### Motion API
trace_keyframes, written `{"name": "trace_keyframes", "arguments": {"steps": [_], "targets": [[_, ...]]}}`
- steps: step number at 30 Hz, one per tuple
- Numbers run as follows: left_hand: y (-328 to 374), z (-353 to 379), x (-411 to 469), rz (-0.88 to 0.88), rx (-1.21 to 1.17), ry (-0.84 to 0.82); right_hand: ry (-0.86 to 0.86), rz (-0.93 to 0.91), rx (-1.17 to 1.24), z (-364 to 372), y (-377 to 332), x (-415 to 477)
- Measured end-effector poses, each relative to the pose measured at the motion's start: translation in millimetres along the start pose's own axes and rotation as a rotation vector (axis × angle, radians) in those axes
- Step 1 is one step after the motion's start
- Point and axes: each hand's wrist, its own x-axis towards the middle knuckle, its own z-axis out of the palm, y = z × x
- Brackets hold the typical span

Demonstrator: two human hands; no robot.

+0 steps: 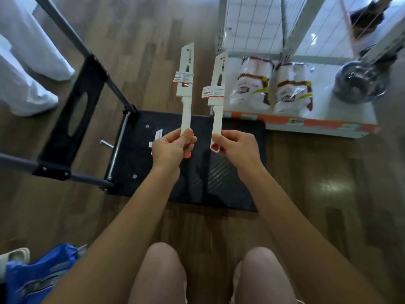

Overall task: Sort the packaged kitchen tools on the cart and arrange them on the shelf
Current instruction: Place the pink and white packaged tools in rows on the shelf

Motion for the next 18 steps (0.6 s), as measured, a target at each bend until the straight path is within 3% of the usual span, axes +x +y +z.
{"name": "trace_keyframes", "arguments": {"steps": [10, 18], "targets": [[173.4, 44.3, -152.6, 0.023, -0.025, -0.074, 0.056, -0.082, -0.003, -100.9, -188.5, -122.3], [232.6, 90.7, -268.9, 0.073, -0.023, -0.179, 0.085, -0.132, 0.061, -189.4, -242.6, -207.3]]}}
